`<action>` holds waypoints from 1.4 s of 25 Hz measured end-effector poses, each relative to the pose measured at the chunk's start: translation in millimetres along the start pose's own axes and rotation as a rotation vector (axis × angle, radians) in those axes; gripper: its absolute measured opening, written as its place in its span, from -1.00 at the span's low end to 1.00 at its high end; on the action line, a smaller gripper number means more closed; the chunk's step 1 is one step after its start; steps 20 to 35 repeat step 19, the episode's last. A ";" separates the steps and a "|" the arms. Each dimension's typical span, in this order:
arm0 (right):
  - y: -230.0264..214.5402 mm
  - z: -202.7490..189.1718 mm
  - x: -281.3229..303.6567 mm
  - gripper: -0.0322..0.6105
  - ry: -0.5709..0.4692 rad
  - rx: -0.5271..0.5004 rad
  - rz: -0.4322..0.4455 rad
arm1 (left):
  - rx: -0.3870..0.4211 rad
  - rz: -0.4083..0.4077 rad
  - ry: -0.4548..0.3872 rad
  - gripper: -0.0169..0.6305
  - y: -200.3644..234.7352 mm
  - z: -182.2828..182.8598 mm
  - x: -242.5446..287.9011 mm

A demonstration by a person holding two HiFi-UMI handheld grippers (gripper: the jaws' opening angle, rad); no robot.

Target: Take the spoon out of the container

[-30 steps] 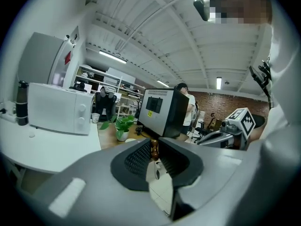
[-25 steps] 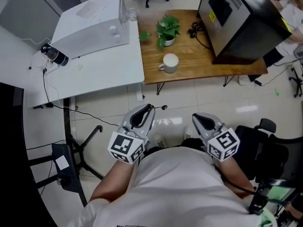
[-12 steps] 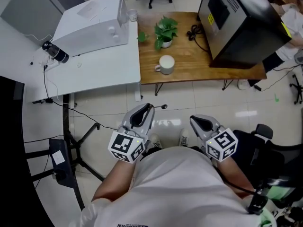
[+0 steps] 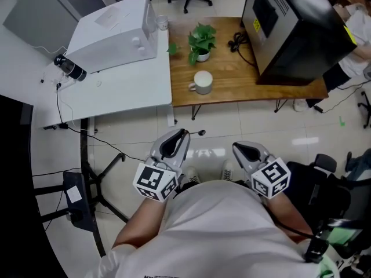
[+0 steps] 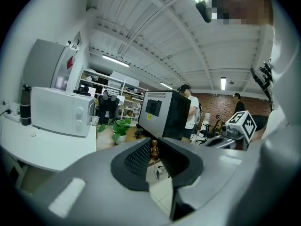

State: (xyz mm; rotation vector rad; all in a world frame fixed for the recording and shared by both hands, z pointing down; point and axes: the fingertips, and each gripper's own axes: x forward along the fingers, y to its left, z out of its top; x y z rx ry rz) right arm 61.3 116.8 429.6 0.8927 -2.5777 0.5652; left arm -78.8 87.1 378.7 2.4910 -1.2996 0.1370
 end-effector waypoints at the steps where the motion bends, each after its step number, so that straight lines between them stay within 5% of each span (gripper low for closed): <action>1: -0.1 0.0 0.0 -0.88 0.000 -0.001 0.002 | 0.002 0.000 0.002 -0.78 0.1 0.1 0.2; 35: -0.6 -1.0 -4.8 -0.88 -0.008 -0.003 -0.011 | 0.006 -0.007 -0.003 -0.78 -2.3 0.6 1.0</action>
